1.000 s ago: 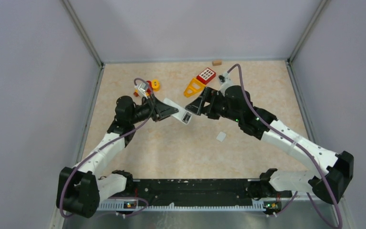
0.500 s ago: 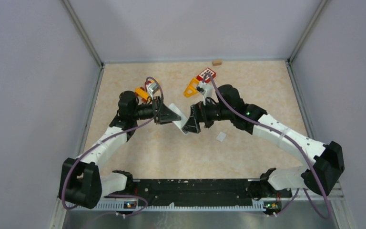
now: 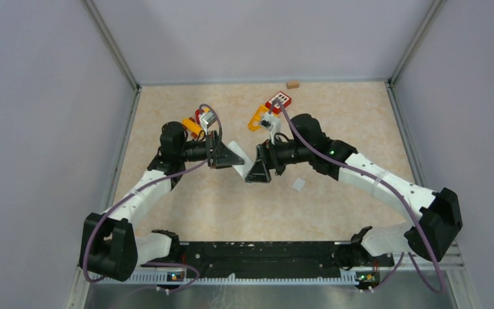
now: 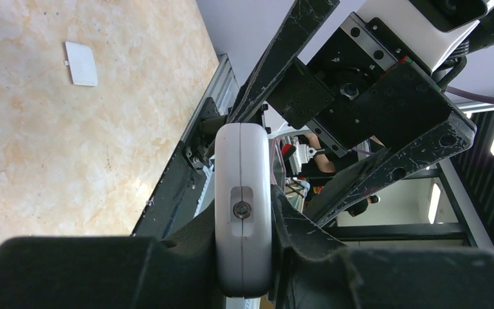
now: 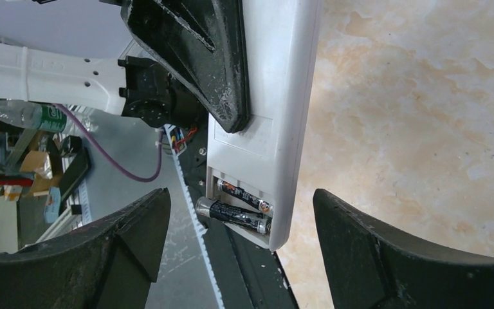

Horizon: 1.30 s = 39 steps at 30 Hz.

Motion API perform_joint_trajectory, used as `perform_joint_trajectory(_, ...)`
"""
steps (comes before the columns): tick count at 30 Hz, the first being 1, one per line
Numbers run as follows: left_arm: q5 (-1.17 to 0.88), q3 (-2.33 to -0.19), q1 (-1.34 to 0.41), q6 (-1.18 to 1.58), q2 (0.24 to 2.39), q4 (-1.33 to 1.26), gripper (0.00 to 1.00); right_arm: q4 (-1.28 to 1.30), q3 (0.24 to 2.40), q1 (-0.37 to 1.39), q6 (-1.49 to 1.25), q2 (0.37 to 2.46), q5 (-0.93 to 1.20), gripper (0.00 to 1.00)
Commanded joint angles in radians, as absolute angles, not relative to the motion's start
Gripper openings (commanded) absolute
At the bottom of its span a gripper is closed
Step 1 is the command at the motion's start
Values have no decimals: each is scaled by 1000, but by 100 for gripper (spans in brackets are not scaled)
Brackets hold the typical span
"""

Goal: Load the batteries into the remote control
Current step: Load the battery into the remote control.

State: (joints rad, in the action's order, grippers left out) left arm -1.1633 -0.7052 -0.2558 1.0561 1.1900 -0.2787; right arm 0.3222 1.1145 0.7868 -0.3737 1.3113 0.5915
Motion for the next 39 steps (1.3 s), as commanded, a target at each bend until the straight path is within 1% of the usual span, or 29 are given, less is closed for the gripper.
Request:
perform_joint_trajectory(1,-1184,-749,-250,1036,1198,-302,0,276,1122,782,-351,1323,641,81)
perform_joint_trajectory(3,-1182,-749,-250,1034,1198,-301,0,272,1120,782,-348,1327,657,79)
perform_joint_trajectory(10,-1175,-749,-250,1028,1200,-295,0,267,1113,784,-336,1330,673,78)
perform_joint_trajectory(15,-1175,-752,-250,1026,1199,-293,0,265,1110,784,-332,1336,681,65)
perform_joint_trajectory(17,-1173,-753,-250,1026,1199,-290,0,264,1110,784,-331,1341,687,62)
perform_joint_trajectory(26,-1167,-755,-250,1026,1199,-279,0,267,1110,787,-319,1346,681,62)
perform_joint_trajectory(29,-1167,-756,-250,1026,1200,-276,0,266,1112,786,-320,1349,681,55)
perform_joint_trajectory(33,-1165,-759,-250,1023,1201,-271,0,267,1112,786,-319,1354,679,48)
perform_joint_trajectory(39,-1167,-764,-250,1011,1203,-255,0,265,1112,785,-320,1359,673,43)
